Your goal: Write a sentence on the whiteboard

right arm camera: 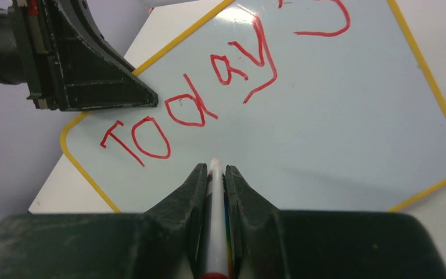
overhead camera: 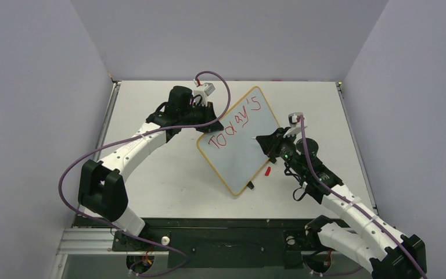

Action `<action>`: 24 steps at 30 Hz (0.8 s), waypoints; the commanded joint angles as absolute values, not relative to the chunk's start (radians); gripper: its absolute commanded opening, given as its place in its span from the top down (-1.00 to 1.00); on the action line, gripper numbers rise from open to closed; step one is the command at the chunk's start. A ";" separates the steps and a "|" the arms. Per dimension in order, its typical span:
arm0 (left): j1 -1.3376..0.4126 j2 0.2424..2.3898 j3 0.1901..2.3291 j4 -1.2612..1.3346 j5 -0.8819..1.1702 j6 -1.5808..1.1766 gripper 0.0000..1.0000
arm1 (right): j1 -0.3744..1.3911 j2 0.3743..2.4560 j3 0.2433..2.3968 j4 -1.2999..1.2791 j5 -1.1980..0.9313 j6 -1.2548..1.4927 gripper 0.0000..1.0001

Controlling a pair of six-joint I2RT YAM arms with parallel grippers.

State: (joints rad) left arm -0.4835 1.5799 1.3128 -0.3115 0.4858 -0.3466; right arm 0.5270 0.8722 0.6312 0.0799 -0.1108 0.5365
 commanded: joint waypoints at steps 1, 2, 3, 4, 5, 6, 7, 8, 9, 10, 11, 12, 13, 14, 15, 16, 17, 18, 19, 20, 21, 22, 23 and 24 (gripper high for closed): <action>-0.472 1.535 1.310 -0.289 0.398 -0.252 1.00 | 0.568 0.861 0.602 0.187 -0.082 0.502 1.00; -0.473 1.535 1.310 -0.289 0.396 -0.252 1.00 | 0.573 0.863 0.588 0.207 -0.085 0.502 1.00; -0.473 1.535 1.310 -0.289 0.394 -0.251 1.00 | 0.576 0.867 0.581 0.219 -0.088 0.503 1.00; -0.473 1.534 1.310 -0.290 0.391 -0.251 1.00 | 0.578 0.869 0.566 0.245 -0.098 0.507 1.00; -0.473 1.536 1.310 -0.291 0.389 -0.249 1.00 | 0.580 0.875 0.551 0.257 -0.106 0.509 1.00; -0.473 1.537 1.310 -0.291 0.386 -0.249 1.00 | 0.583 0.878 0.546 0.283 -0.110 0.510 1.00; -0.473 1.537 1.310 -0.291 0.385 -0.249 1.00 | 0.586 0.887 0.534 0.300 -0.118 0.512 1.00; -0.473 1.538 1.311 -0.291 0.384 -0.249 1.00 | 0.590 0.893 0.529 0.315 -0.121 0.512 1.00; -0.472 1.541 1.311 -0.291 0.384 -0.249 1.00 | 0.594 0.904 0.522 0.323 -0.127 0.511 1.00; -0.473 1.542 1.311 -0.291 0.383 -0.247 1.00 | 0.598 0.908 0.519 0.338 -0.128 0.511 1.00; -0.473 1.544 1.311 -0.293 0.382 -0.247 1.00 | 0.604 0.919 0.513 0.354 -0.133 0.508 1.00; -0.473 1.546 1.313 -0.291 0.381 -0.247 1.00 | 0.606 0.929 0.511 0.361 -0.135 0.506 1.00; -0.472 1.548 1.313 -0.292 0.381 -0.247 1.00 | 0.614 0.932 0.505 0.376 -0.135 0.502 1.00; -0.472 1.551 1.314 -0.291 0.381 -0.246 1.00 | 0.618 0.939 0.503 0.383 -0.136 0.500 1.00; -0.472 1.552 1.314 -0.291 0.381 -0.246 1.00 | 0.623 0.943 0.498 0.396 -0.136 0.496 1.00; -0.472 1.553 1.315 -0.291 0.381 -0.245 1.00 | 0.625 0.950 0.496 0.400 -0.136 0.494 1.00; -0.472 1.554 1.315 -0.290 0.383 -0.246 1.00 | 0.629 0.954 0.494 0.406 -0.136 0.491 1.00; -0.472 1.555 1.315 -0.289 0.383 -0.247 1.00 | 0.631 0.962 0.493 0.410 -0.135 0.488 1.00; -0.472 1.557 1.315 -0.287 0.383 -0.246 1.00 | 0.636 0.966 0.492 0.416 -0.137 0.487 1.00; -0.472 1.559 1.315 -0.286 0.383 -0.247 1.00 | 0.637 0.973 0.490 0.419 -0.137 0.488 1.00; -0.472 1.560 1.315 -0.287 0.383 -0.247 1.00 | 0.642 0.977 0.488 0.428 -0.138 0.489 1.00; -0.472 1.561 1.314 -0.286 0.383 -0.247 1.00 | 0.648 0.984 0.484 0.432 -0.139 0.490 1.00; -0.473 1.561 1.313 -0.285 0.382 -0.248 1.00 | 0.651 0.987 0.482 0.444 -0.139 0.490 1.00; -0.473 1.563 1.311 -0.284 0.383 -0.247 1.00 | 0.658 0.993 0.479 0.448 -0.141 0.491 1.00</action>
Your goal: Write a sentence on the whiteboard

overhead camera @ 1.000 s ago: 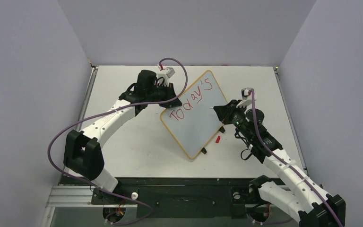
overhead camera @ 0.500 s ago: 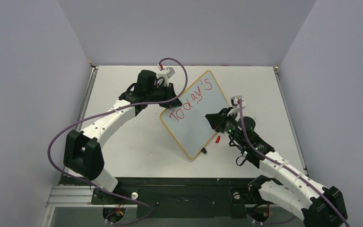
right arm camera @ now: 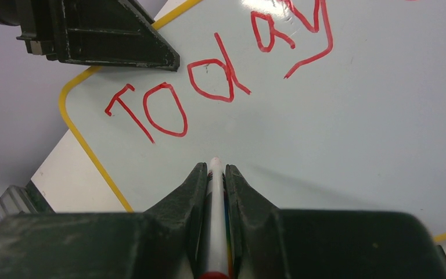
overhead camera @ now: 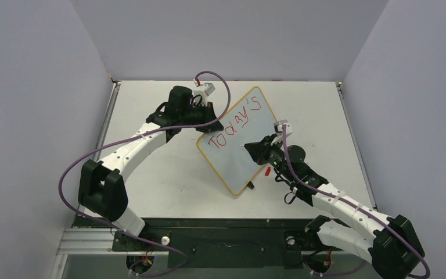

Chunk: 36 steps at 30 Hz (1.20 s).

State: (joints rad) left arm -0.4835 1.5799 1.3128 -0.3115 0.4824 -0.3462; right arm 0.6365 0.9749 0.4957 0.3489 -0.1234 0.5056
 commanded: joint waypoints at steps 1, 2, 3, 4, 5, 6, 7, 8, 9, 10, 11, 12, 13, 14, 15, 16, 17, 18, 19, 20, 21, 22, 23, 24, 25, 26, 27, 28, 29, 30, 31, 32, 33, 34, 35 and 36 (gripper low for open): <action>-0.473 1.563 1.310 -0.282 0.386 -0.249 1.00 | 0.663 0.995 0.477 0.459 -0.141 0.491 1.00; -0.472 1.562 1.310 -0.281 0.388 -0.250 1.00 | 0.672 1.000 0.476 0.463 -0.140 0.491 1.00; -0.472 1.563 1.310 -0.281 0.391 -0.251 1.00 | 0.676 1.002 0.474 0.471 -0.139 0.490 1.00; -0.472 1.561 1.311 -0.280 0.392 -0.252 1.00 | 0.684 1.007 0.473 0.478 -0.134 0.490 1.00; -0.472 1.562 1.309 -0.280 0.394 -0.253 1.00 | 0.690 1.012 0.471 0.480 -0.132 0.489 1.00; -0.472 1.560 1.310 -0.281 0.395 -0.254 1.00 | 0.698 1.014 0.469 0.486 -0.122 0.489 1.00; -0.472 1.559 1.307 -0.280 0.397 -0.254 1.00 | 0.702 1.022 0.467 0.488 -0.116 0.488 1.00; -0.472 1.556 1.305 -0.278 0.397 -0.255 1.00 | 0.709 1.026 0.466 0.491 -0.106 0.488 1.00; -0.472 1.556 1.304 -0.277 0.397 -0.255 1.00 | 0.713 1.034 0.466 0.494 -0.102 0.487 1.00; -0.472 1.554 1.303 -0.276 0.397 -0.255 1.00 | 0.721 1.039 0.466 0.500 -0.097 0.488 1.00; -0.472 1.554 1.303 -0.276 0.397 -0.256 1.00 | 0.725 1.048 0.466 0.502 -0.090 0.487 1.00; -0.472 1.554 1.303 -0.276 0.398 -0.256 1.00 | 0.736 1.053 0.467 0.505 -0.086 0.485 1.00; -0.472 1.553 1.302 -0.276 0.399 -0.256 1.00 | 0.741 1.063 0.468 0.507 -0.078 0.482 1.00; -0.472 1.554 1.303 -0.277 0.400 -0.257 1.00 | 0.750 1.068 0.473 0.506 -0.073 0.479 1.00; -0.472 1.554 1.304 -0.276 0.400 -0.258 1.00 | 0.754 1.080 0.478 0.504 -0.069 0.478 1.00; -0.472 1.554 1.303 -0.276 0.400 -0.258 1.00 | 0.761 1.086 0.481 0.502 -0.066 0.475 1.00; -0.472 1.554 1.303 -0.276 0.400 -0.258 1.00 | 0.764 1.097 0.484 0.502 -0.063 0.473 1.00; -0.472 1.552 1.302 -0.275 0.400 -0.258 1.00 | 0.770 1.101 0.487 0.504 -0.063 0.470 1.00; -0.472 1.551 1.302 -0.276 0.400 -0.258 1.00 | 0.777 1.111 0.493 0.504 -0.059 0.467 1.00; -0.472 1.550 1.301 -0.277 0.399 -0.257 1.00 | 0.780 1.115 0.495 0.502 -0.055 0.466 1.00; -0.472 1.549 1.300 -0.277 0.399 -0.257 1.00 | 0.787 1.124 0.499 0.503 -0.050 0.463 1.00; -0.473 1.548 1.298 -0.278 0.400 -0.258 1.00 | 0.788 1.128 0.502 0.502 -0.049 0.461 1.00; -0.473 1.548 1.299 -0.276 0.399 -0.258 1.00 | 0.794 1.138 0.506 0.502 -0.046 0.457 1.00; -0.473 1.549 1.298 -0.276 0.399 -0.257 1.00 | 0.797 1.142 0.508 0.502 -0.044 0.456 1.00; -0.474 1.549 1.300 -0.276 0.400 -0.257 1.00 | 0.802 1.150 0.514 0.502 -0.042 0.455 1.00; -0.474 1.550 1.299 -0.276 0.399 -0.258 1.00 | 0.804 1.152 0.517 0.499 -0.043 0.454 1.00; -0.474 1.551 1.300 -0.277 0.399 -0.257 1.00 | 0.809 1.159 0.520 0.499 -0.042 0.450 1.00; -0.474 1.551 1.299 -0.277 0.399 -0.256 1.00 | 0.811 1.162 0.522 0.499 -0.042 0.450 1.00; -0.473 1.552 1.299 -0.276 0.399 -0.256 1.00 | 0.816 1.166 0.525 0.498 -0.041 0.448 1.00; -0.474 1.552 1.300 -0.276 0.399 -0.256 1.00 | 0.818 1.167 0.526 0.498 -0.041 0.448 1.00; -0.473 1.552 1.300 -0.276 0.399 -0.256 1.00 | 0.823 1.170 0.528 0.498 -0.041 0.447 1.00; -0.474 1.550 1.299 -0.276 0.399 -0.256 1.00 | 0.825 1.173 0.528 0.498 -0.041 0.446 1.00; -0.474 1.550 1.299 -0.276 0.399 -0.256 1.00 | 0.831 1.174 0.529 0.497 -0.041 0.444 1.00; -0.474 1.550 1.299 -0.275 0.399 -0.256 1.00 | 0.833 1.176 0.529 0.496 -0.041 0.444 1.00; -0.473 1.550 1.299 -0.276 0.399 -0.256 1.00 | 0.838 1.176 0.529 0.492 -0.041 0.441 1.00; -0.473 1.550 1.301 -0.276 0.399 -0.256 1.00 | 0.841 1.176 0.528 0.489 -0.041 0.441 1.00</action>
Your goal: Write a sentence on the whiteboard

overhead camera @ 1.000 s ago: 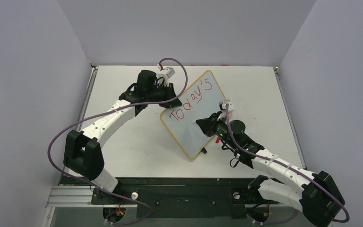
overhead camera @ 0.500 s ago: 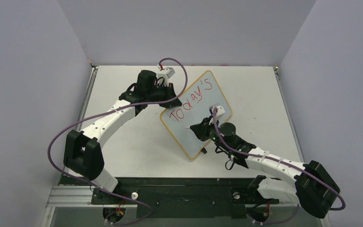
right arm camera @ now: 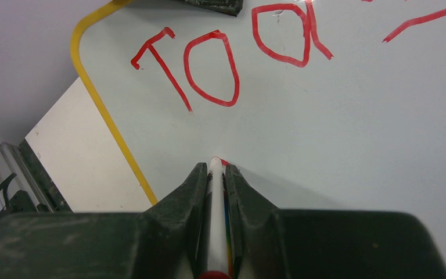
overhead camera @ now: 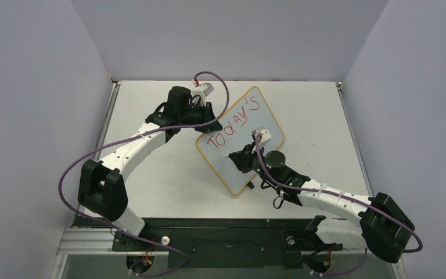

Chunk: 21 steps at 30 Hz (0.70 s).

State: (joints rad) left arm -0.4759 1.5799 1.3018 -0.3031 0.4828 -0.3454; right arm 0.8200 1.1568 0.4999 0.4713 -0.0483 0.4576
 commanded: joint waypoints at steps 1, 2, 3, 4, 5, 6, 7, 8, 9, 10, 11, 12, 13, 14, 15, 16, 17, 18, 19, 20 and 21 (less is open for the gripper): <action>-0.474 1.551 1.301 -0.276 0.399 -0.256 1.00 | 0.846 1.176 0.528 0.485 -0.041 0.440 1.00; -0.473 1.550 1.302 -0.276 0.399 -0.256 1.00 | 0.850 1.176 0.525 0.484 -0.043 0.442 1.00; -0.473 1.551 1.301 -0.277 0.399 -0.256 1.00 | 0.852 1.174 0.523 0.479 -0.045 0.443 1.00; -0.473 1.551 1.301 -0.277 0.398 -0.256 1.00 | 0.858 1.171 0.519 0.477 -0.048 0.444 1.00; -0.473 1.552 1.302 -0.278 0.398 -0.256 1.00 | 0.860 1.169 0.515 0.474 -0.049 0.445 1.00; -0.473 1.552 1.303 -0.280 0.397 -0.256 1.00 | 0.864 1.163 0.506 0.472 -0.050 0.447 1.00; -0.472 1.552 1.303 -0.280 0.397 -0.256 1.00 | 0.866 1.161 0.501 0.468 -0.048 0.448 1.00; -0.473 1.551 1.303 -0.279 0.397 -0.256 1.00 | 0.868 1.155 0.489 0.466 -0.044 0.450 1.00; -0.473 1.552 1.302 -0.279 0.397 -0.256 1.00 | 0.870 1.152 0.482 0.464 -0.041 0.453 1.00; -0.473 1.551 1.302 -0.279 0.397 -0.255 1.00 | 0.872 1.145 0.470 0.464 -0.035 0.456 1.00; -0.473 1.550 1.302 -0.279 0.397 -0.256 1.00 | 0.873 1.141 0.464 0.465 -0.032 0.457 1.00; -0.473 1.550 1.303 -0.279 0.397 -0.256 1.00 | 0.875 1.136 0.453 0.465 -0.027 0.461 1.00; -0.473 1.550 1.303 -0.278 0.397 -0.256 1.00 | 0.875 1.131 0.444 0.464 -0.021 0.462 1.00; -0.473 1.551 1.302 -0.278 0.397 -0.256 1.00 | 0.875 1.129 0.440 0.465 -0.019 0.466 1.00; -0.474 1.551 1.302 -0.279 0.397 -0.256 1.00 | 0.874 1.125 0.433 0.464 -0.014 0.467 1.00; -0.473 1.550 1.303 -0.279 0.397 -0.256 1.00 | 0.875 1.122 0.431 0.461 -0.012 0.468 1.00; -0.473 1.550 1.303 -0.279 0.397 -0.255 1.00 | 0.876 1.122 0.428 0.460 -0.008 0.468 1.00; -0.474 1.549 1.304 -0.279 0.397 -0.256 1.00 | 0.875 1.121 0.427 0.455 -0.006 0.469 1.00; -0.474 1.547 1.303 -0.280 0.397 -0.256 1.00 | 0.876 1.118 0.426 0.452 -0.004 0.469 1.00; -0.474 1.547 1.302 -0.280 0.397 -0.256 1.00 | 0.875 1.116 0.425 0.442 0.014 0.469 1.00; -0.474 1.546 1.302 -0.281 0.397 -0.256 1.00 | 0.876 1.113 0.428 0.436 0.038 0.469 1.00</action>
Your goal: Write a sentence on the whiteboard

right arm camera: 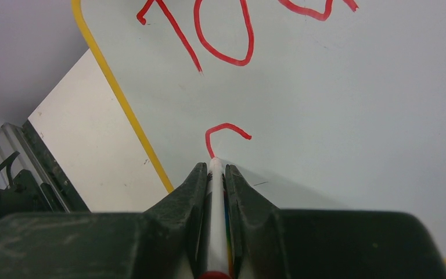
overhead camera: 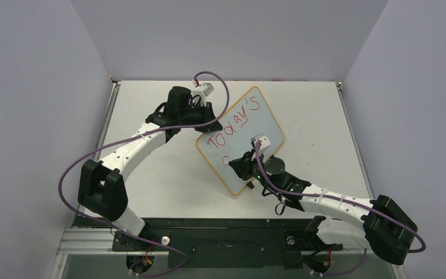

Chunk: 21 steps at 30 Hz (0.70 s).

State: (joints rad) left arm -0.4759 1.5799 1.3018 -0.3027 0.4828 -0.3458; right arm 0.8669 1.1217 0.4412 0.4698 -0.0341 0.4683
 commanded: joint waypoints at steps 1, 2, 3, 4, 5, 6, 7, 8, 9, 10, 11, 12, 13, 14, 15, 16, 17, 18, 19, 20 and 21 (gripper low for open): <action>-0.474 1.546 1.302 -0.281 0.397 -0.256 1.00 | 0.876 1.112 0.429 0.424 0.050 0.469 1.00; -0.475 1.546 1.301 -0.280 0.397 -0.256 1.00 | 0.875 1.111 0.433 0.418 0.074 0.469 1.00; -0.474 1.546 1.302 -0.279 0.396 -0.257 1.00 | 0.875 1.111 0.435 0.406 0.087 0.469 1.00; -0.474 1.546 1.301 -0.278 0.397 -0.258 1.00 | 0.876 1.113 0.445 0.401 0.113 0.470 1.00; -0.474 1.546 1.302 -0.278 0.397 -0.258 1.00 | 0.876 1.116 0.452 0.388 0.125 0.470 1.00; -0.474 1.546 1.302 -0.277 0.397 -0.258 1.00 | 0.875 1.124 0.467 0.374 0.147 0.469 1.00; -0.474 1.546 1.302 -0.278 0.399 -0.258 1.00 | 0.875 1.129 0.476 0.370 0.164 0.469 1.00; -0.474 1.545 1.302 -0.278 0.399 -0.258 1.00 | 0.875 1.137 0.491 0.364 0.169 0.468 1.00; -0.475 1.544 1.301 -0.277 0.400 -0.258 1.00 | 0.875 1.143 0.506 0.364 0.175 0.468 1.00; -0.474 1.544 1.301 -0.277 0.399 -0.258 1.00 | 0.876 1.154 0.514 0.364 0.176 0.466 1.00; -0.475 1.544 1.301 -0.278 0.399 -0.258 1.00 | 0.875 1.159 0.527 0.364 0.170 0.466 1.00; -0.474 1.542 1.300 -0.278 0.399 -0.258 1.00 | 0.875 1.169 0.534 0.368 0.167 0.465 1.00; -0.474 1.543 1.299 -0.278 0.399 -0.257 1.00 | 0.875 1.178 0.545 0.369 0.161 0.465 1.00; -0.474 1.542 1.300 -0.277 0.399 -0.258 1.00 | 0.875 1.183 0.550 0.371 0.158 0.465 1.00; -0.475 1.543 1.300 -0.277 0.400 -0.258 1.00 | 0.876 1.189 0.559 0.374 0.151 0.465 1.00; -0.474 1.543 1.300 -0.277 0.399 -0.258 1.00 | 0.876 1.192 0.563 0.376 0.150 0.465 1.00; -0.475 1.544 1.299 -0.277 0.398 -0.258 1.00 | 0.876 1.197 0.569 0.377 0.146 0.465 1.00; -0.474 1.542 1.298 -0.277 0.398 -0.258 1.00 | 0.876 1.199 0.571 0.378 0.145 0.466 1.00; -0.474 1.543 1.299 -0.277 0.398 -0.258 1.00 | 0.876 1.201 0.572 0.379 0.143 0.467 1.00; -0.474 1.542 1.299 -0.276 0.397 -0.258 1.00 | 0.876 1.202 0.573 0.380 0.141 0.467 1.00; -0.475 1.542 1.298 -0.276 0.397 -0.258 1.00 | 0.876 1.204 0.572 0.380 0.139 0.469 1.00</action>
State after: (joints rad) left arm -0.4713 1.5799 1.3014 -0.3027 0.4801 -0.3378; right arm 0.8730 1.1717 0.5453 0.3882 0.1322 0.4717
